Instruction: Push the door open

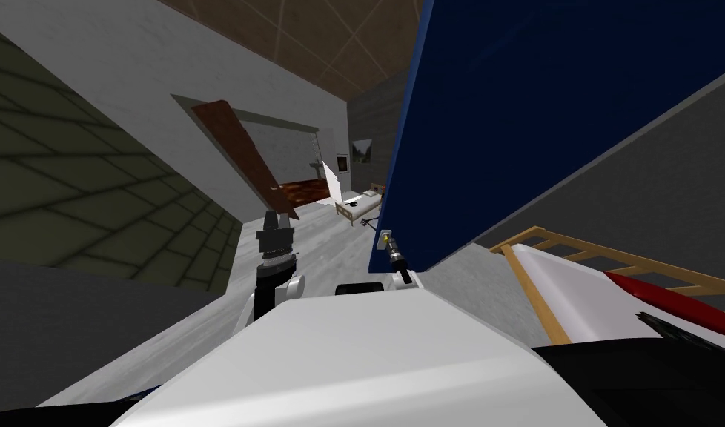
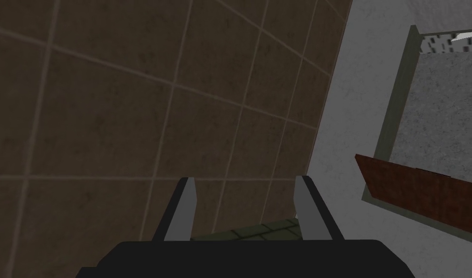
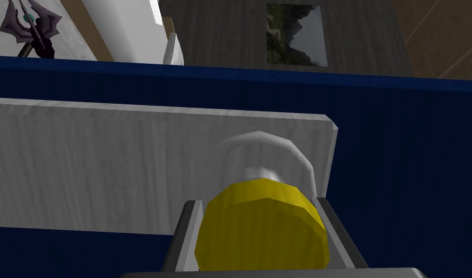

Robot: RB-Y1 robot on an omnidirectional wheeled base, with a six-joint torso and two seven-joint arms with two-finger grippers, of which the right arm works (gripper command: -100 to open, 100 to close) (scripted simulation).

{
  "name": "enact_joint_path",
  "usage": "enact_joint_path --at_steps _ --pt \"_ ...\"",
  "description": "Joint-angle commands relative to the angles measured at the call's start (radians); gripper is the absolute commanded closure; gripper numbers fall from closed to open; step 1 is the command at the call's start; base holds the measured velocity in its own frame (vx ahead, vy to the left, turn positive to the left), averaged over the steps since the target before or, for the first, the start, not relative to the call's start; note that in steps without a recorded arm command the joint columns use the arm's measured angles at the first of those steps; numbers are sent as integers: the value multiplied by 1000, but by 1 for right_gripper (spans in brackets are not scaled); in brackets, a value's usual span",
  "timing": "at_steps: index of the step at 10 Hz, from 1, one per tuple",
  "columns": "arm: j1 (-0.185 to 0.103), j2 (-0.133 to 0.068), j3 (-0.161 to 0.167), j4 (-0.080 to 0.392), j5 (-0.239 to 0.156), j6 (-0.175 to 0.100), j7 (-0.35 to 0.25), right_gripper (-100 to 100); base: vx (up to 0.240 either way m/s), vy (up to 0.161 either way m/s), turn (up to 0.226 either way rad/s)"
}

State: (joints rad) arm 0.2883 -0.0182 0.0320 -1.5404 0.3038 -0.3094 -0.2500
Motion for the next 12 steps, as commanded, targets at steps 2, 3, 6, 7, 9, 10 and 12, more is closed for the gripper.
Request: enact_joint_path --at_steps 2,3,6,7,9,10,12 --pt "-9 -6 -38 1 -10 3 0 100 83 61 -35" --pt "-13 -4 -53 3 -15 5 2 100 126 56 -87" --pt "-20 4 -84 6 -25 9 5 100 106 92 -80" --pt "-22 6 -92 7 -27 10 5 100 142 104 -85" --pt "-28 17 -120 10 -37 13 8 100 176 125 -99" --pt "-31 23 -133 11 -41 15 9 100 175 127 -107" --pt "-36 37 -156 14 -48 17 12 100 155 107 -87"
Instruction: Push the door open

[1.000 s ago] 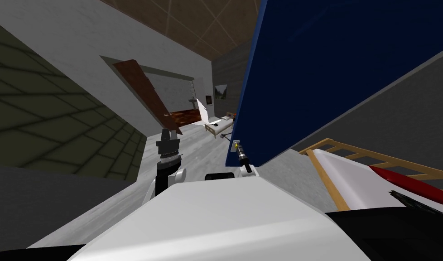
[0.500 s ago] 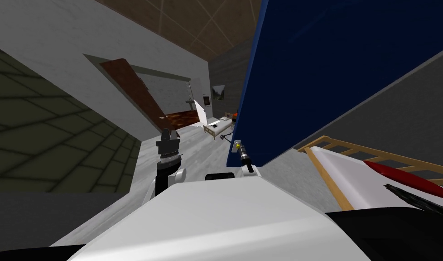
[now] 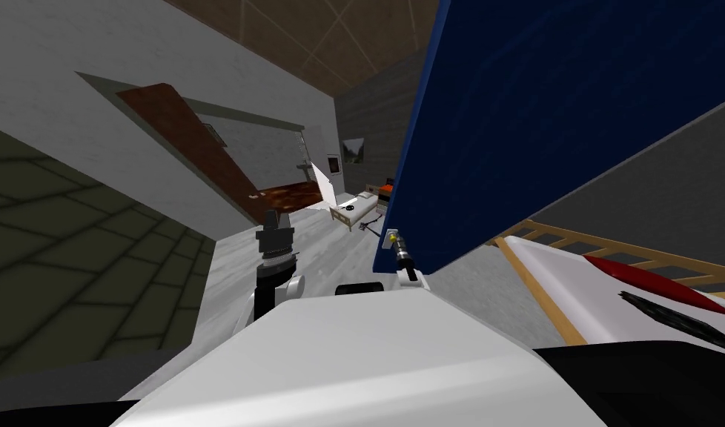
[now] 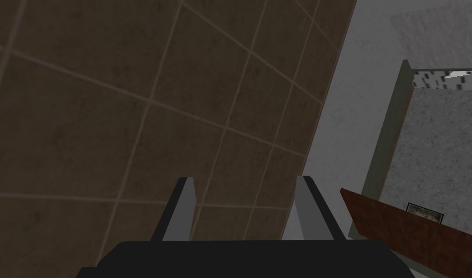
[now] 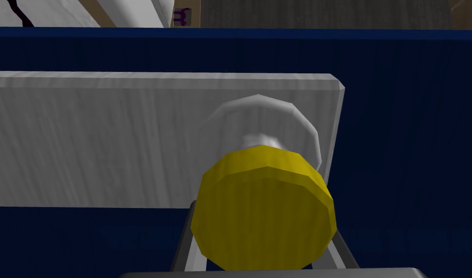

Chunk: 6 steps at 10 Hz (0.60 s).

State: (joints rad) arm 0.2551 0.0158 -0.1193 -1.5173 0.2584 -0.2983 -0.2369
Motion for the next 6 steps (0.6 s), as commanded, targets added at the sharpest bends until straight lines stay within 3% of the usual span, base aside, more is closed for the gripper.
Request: enact_joint_path --at_steps 1,4,5,6 --pt "-5 10 -15 -8 -6 7 -1 100 214 100 -71" --pt "-11 29 -38 -6 -14 10 2 100 197 107 -75" --pt "-5 20 -45 -4 -13 12 2 100 84 32 -57" --pt "-10 -11 -68 -4 -20 11 3 100 111 9 -73"
